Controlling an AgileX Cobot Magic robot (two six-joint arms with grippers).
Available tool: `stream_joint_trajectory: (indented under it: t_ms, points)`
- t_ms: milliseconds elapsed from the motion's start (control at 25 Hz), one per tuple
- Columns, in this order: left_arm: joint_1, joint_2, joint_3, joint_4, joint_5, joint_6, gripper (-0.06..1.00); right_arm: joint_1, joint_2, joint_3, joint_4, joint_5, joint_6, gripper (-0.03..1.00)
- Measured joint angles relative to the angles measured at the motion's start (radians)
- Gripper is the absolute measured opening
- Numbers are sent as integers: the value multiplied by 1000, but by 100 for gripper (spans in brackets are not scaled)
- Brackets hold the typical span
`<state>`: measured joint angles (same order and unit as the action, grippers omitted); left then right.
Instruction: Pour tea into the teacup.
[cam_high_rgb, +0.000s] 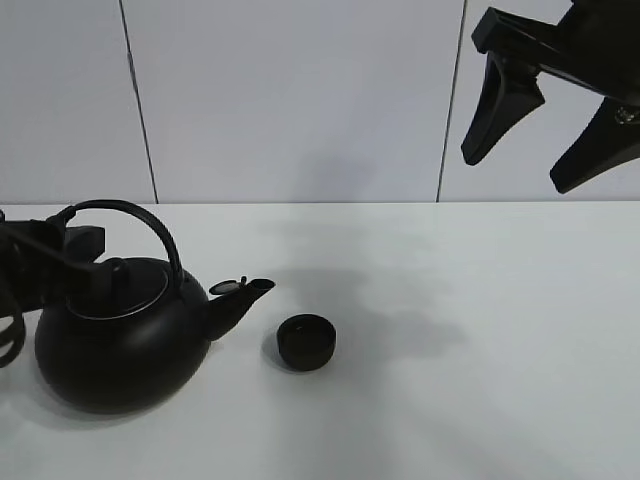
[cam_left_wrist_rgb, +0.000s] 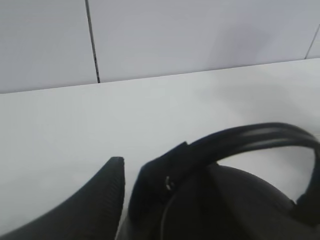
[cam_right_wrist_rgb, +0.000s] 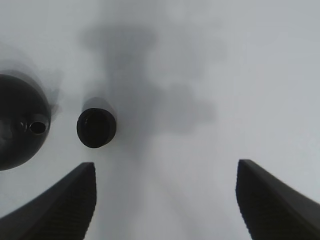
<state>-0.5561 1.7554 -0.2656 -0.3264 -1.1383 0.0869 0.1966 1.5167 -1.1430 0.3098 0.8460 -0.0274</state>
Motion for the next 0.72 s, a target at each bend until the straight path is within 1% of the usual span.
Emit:
stream_joint_trajectory:
  t_ms: [80,440,560,720]
  points:
    - [0,0,18,29,-10,-9,34,0,0,0,0,0,0,54]
    - [0,-17,148,69,-20,-99,34,0,0,0,1,0,0,54]
    - [0,-51,177,76,-12,-117,34,0,0,0,1,0,0,54]
    - [0,-153,182,91,-12,-123,34,0,0,0,1,0,0,54]
